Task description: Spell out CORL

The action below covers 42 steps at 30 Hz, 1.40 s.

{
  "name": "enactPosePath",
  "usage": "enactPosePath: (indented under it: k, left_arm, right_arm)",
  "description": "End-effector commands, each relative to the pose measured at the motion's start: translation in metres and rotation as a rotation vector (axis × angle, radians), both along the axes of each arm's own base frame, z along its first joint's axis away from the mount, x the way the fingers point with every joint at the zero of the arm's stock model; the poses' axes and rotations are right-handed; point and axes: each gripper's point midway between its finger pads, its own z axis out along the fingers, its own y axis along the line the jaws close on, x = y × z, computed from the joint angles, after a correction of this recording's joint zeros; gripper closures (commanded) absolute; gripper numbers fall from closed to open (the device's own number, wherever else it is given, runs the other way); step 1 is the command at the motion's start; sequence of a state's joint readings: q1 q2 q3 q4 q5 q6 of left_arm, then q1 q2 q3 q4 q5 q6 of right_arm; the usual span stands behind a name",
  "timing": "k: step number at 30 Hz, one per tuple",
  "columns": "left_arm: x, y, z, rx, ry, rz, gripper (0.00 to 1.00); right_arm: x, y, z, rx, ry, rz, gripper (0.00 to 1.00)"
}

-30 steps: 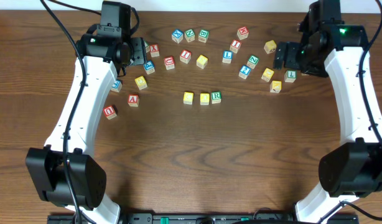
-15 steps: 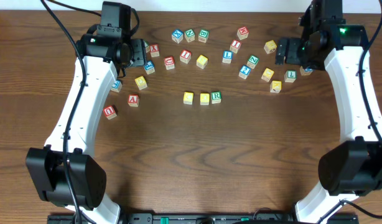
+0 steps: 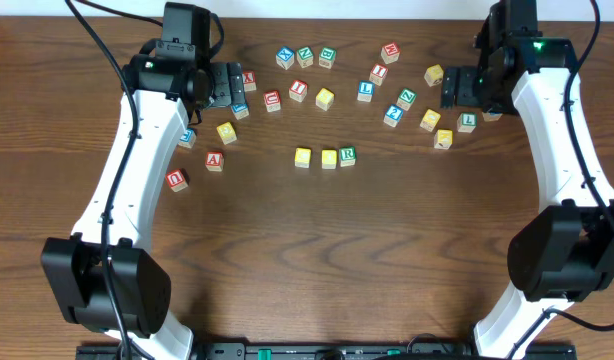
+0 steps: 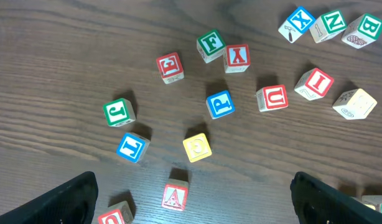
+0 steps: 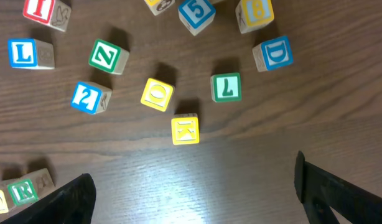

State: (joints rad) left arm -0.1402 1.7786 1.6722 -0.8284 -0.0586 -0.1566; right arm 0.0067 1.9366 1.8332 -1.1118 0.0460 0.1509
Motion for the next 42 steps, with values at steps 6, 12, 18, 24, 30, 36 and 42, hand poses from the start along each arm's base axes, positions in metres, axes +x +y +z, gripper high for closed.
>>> enactPosePath:
  k: [6, 12, 18, 24, 30, 36, 42]
  left_arm:
    - [0.001, 0.0, -0.007, 0.006, 0.016, -0.003, 0.02]
    - [0.001, 0.0, -0.007, 0.006, 0.017, -0.003, 0.02]
    - [0.001, 0.0, -0.007, 0.006, 0.016, -0.003, 0.02]
    - [0.001, 0.0, -0.007, 0.006, 0.016, -0.003, 0.02]
    - [0.001, 0.0, -0.007, 0.006, 0.016, -0.002, 0.03]
    - [0.001, 0.0, -0.007, 0.006, 0.016, -0.003, 0.02]
    - [0.001, 0.0, -0.007, 0.006, 0.016, -0.003, 0.03]
  right_arm:
    - [0.004, -0.002, 0.007, -0.002, -0.02, 0.004, 0.04]
    - [0.011, 0.037, 0.009, 0.134, -0.053, 0.083, 0.07]
    - [0.03, 0.094, -0.002, 0.197, -0.092, 0.134, 0.09]
    - [0.063, 0.155, -0.022, 0.176, -0.126, 0.207, 0.11]
    - [0.096, 0.173, -0.038, 0.121, -0.088, 0.164, 0.18]
    - [0.108, 0.17, -0.07, 0.127, -0.03, 0.068, 0.28]
    - [0.109, 0.168, -0.094, 0.111, 0.0, 0.071, 0.28]
